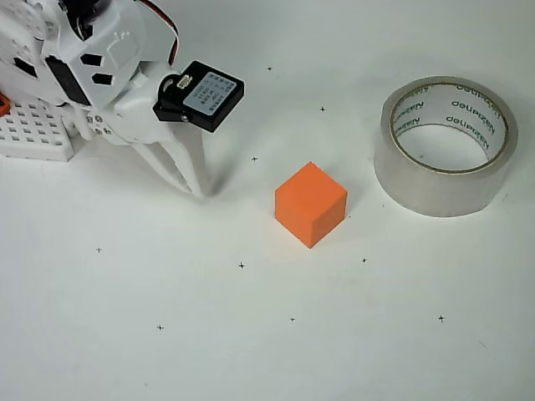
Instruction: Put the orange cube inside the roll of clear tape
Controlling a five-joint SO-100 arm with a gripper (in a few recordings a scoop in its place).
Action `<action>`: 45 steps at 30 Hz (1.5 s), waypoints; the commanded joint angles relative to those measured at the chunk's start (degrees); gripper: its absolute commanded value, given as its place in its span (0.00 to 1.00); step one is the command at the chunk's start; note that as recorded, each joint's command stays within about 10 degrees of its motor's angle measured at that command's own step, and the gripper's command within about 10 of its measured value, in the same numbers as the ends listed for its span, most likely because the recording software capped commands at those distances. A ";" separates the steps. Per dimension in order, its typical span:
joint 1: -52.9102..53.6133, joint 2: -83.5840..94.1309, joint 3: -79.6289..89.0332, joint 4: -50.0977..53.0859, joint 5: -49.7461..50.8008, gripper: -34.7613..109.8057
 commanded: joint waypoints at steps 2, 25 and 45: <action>3.16 9.05 -4.57 -2.55 -5.01 0.24; -6.42 9.49 -4.57 -10.20 2.72 0.24; -13.97 -22.39 -25.82 -12.92 6.94 0.28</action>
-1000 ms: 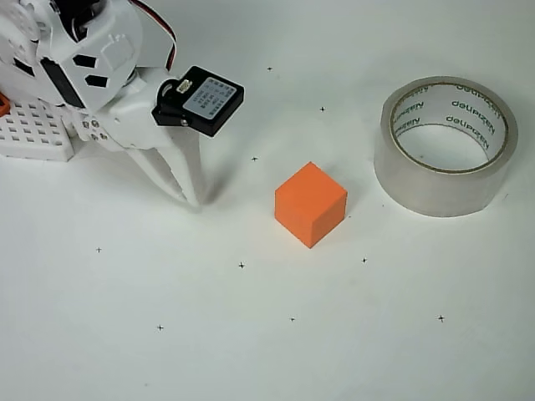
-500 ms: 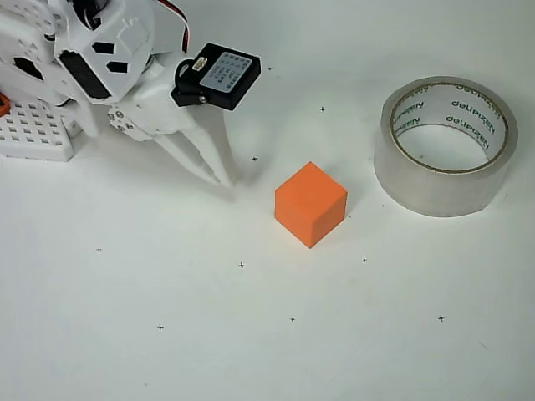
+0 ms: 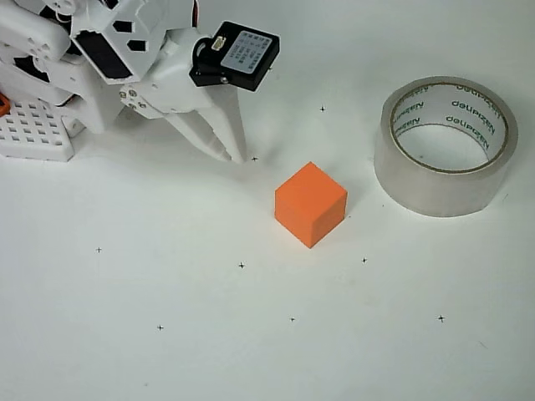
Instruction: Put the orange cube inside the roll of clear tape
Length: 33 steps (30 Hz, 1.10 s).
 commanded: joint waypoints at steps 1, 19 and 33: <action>-1.49 -9.82 -9.91 -1.76 -0.88 0.29; -2.99 -28.83 -25.84 -6.15 -3.16 0.46; -1.32 -42.54 -34.37 -10.72 -5.71 0.48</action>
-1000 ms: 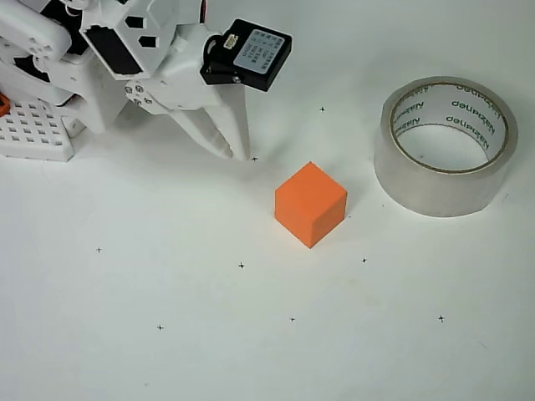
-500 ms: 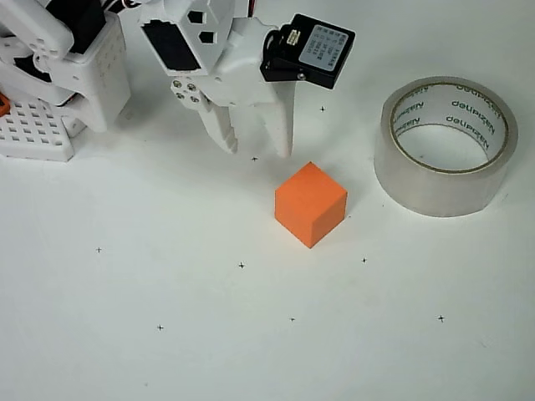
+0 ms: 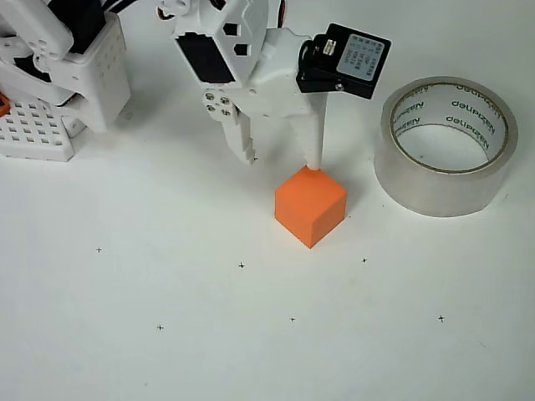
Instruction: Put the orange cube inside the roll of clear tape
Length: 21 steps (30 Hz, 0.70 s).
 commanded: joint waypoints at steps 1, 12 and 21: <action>0.18 0.09 -5.80 -0.18 -1.49 0.48; 1.93 -7.73 -11.87 -0.18 -3.34 0.52; 2.37 -12.74 -16.17 -0.26 -4.04 0.52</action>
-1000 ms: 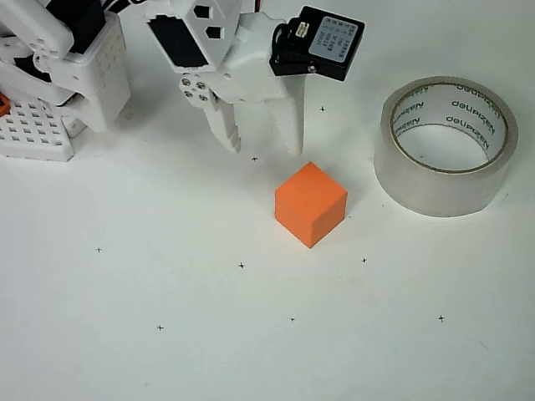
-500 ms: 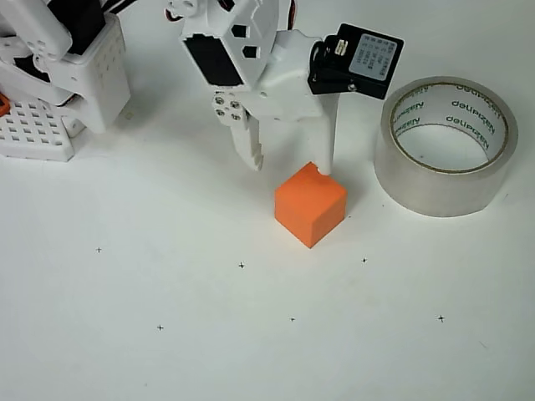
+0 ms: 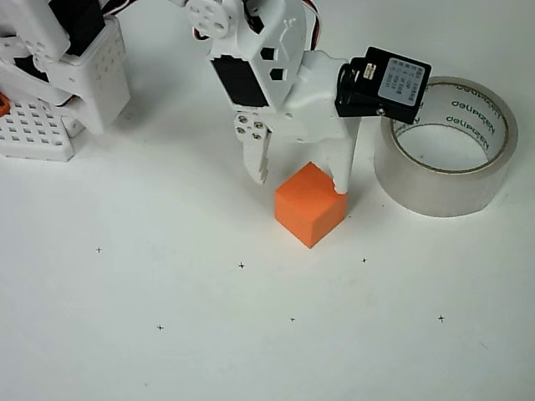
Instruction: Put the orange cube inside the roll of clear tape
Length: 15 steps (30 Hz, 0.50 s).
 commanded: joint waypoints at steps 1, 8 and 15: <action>-0.09 0.44 -4.75 -0.26 -0.79 0.52; -0.44 -4.57 -5.54 -2.81 -0.70 0.52; -0.62 -10.02 -8.96 -2.81 -0.79 0.52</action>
